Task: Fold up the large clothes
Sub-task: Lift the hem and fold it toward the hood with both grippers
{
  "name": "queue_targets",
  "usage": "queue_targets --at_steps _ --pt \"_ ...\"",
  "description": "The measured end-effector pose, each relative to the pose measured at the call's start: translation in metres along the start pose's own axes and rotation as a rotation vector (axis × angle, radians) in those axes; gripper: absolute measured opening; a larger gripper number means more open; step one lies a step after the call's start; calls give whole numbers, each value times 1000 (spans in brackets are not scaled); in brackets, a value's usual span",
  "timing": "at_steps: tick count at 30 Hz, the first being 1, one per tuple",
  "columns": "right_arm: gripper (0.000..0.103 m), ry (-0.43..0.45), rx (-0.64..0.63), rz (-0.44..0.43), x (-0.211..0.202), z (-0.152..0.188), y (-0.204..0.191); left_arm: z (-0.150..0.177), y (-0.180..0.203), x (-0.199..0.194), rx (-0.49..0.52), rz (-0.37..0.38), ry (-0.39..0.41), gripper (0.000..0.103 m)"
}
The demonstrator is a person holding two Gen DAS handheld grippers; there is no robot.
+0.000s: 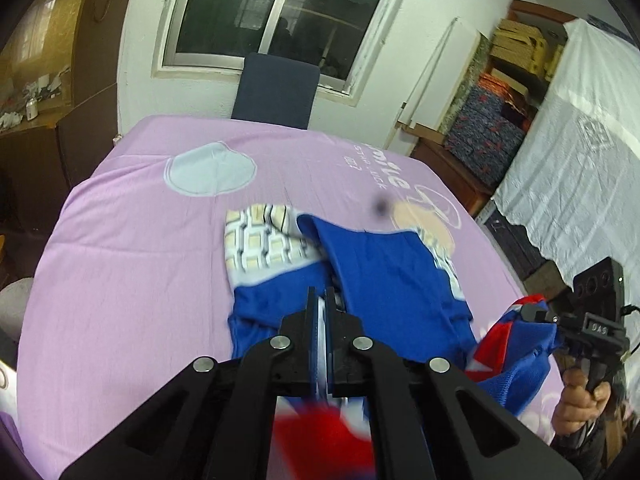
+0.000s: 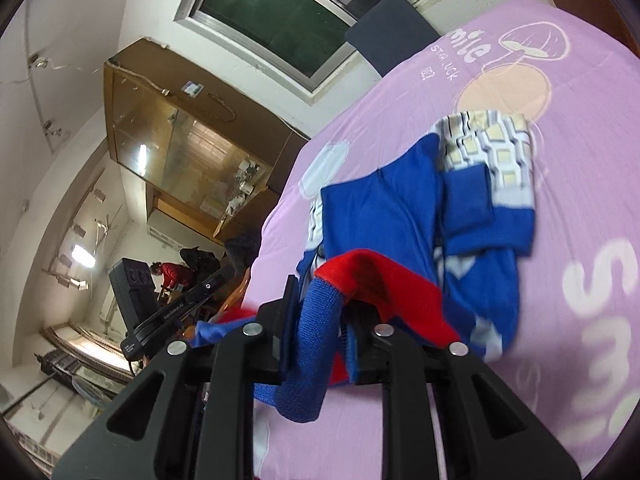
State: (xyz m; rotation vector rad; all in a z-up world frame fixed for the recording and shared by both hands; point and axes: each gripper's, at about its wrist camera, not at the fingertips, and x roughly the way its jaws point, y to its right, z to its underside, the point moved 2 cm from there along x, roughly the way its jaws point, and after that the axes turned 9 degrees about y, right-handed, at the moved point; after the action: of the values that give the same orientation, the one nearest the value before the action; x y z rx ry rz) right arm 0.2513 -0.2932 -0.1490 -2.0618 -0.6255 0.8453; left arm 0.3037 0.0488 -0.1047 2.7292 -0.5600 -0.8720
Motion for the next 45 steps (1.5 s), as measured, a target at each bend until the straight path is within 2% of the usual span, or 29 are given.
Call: queue_targets --at_steps 3,6,8,9,10,12,13,14,16,17,18,20,23,24,25,26,30,33,39,40,42,43,44,45 --pt "18 -3 47 10 19 -13 16 -3 -8 16 -26 -6 -23 3" --pt "17 -17 127 15 37 -21 37 2 -16 10 -45 14 -16 4" --pt "17 -24 155 38 50 -29 48 8 -19 0 -14 0 -9 20" --pt "17 -28 163 49 56 -32 53 9 -20 -4 -7 -5 -7 41" --pt "17 -31 169 64 63 -37 58 13 -20 -11 7 -12 3 51" --pt "17 -32 183 83 74 -44 66 18 -17 -20 48 -16 11 57" --pt "17 -31 201 93 81 -49 72 19 -15 -24 61 -15 14 68" --pt "17 -28 221 102 86 -53 79 20 -14 -26 69 -8 22 73" --pt "18 -33 247 115 96 -57 90 20 -9 -22 97 -10 26 84" --pt "21 -43 262 114 100 -57 95 20 -6 -11 120 -34 9 85" --pt "21 -52 286 104 102 -57 99 20 -5 -2 131 -49 -6 85" --pt "37 -66 344 37 101 -57 107 19 -8 24 136 -67 -44 85" --pt "54 -53 381 -52 81 -61 112 14 -21 52 85 -58 -74 85" --pt "57 -47 368 -61 73 -63 111 13 -26 60 65 -42 -85 85" --pt "65 -26 337 -51 62 -66 109 12 -31 67 47 -34 -97 85" --pt "68 -11 302 -32 53 -68 107 11 -34 74 31 -35 -107 84" --pt "68 4 167 36 30 -70 98 4 -36 90 -4 37 -112 81" --pt "66 1 17 124 34 -67 83 1 -29 103 8 86 -120 80" --pt "66 -34 -329 224 79 -57 55 8 -28 125 4 125 -141 78" --pt "66 -34 -423 280 92 -54 51 9 -29 128 1 132 -144 74" --pt "65 -37 -502 323 101 -47 50 11 -32 133 -4 133 -146 67" --pt "51 -47 -515 326 107 -42 51 12 -33 134 -4 131 -145 57" --pt "30 -59 -505 311 109 -39 53 12 -34 134 -7 134 -144 51" --pt "23 -60 -492 307 110 -39 53 11 -35 134 -13 136 -145 38"
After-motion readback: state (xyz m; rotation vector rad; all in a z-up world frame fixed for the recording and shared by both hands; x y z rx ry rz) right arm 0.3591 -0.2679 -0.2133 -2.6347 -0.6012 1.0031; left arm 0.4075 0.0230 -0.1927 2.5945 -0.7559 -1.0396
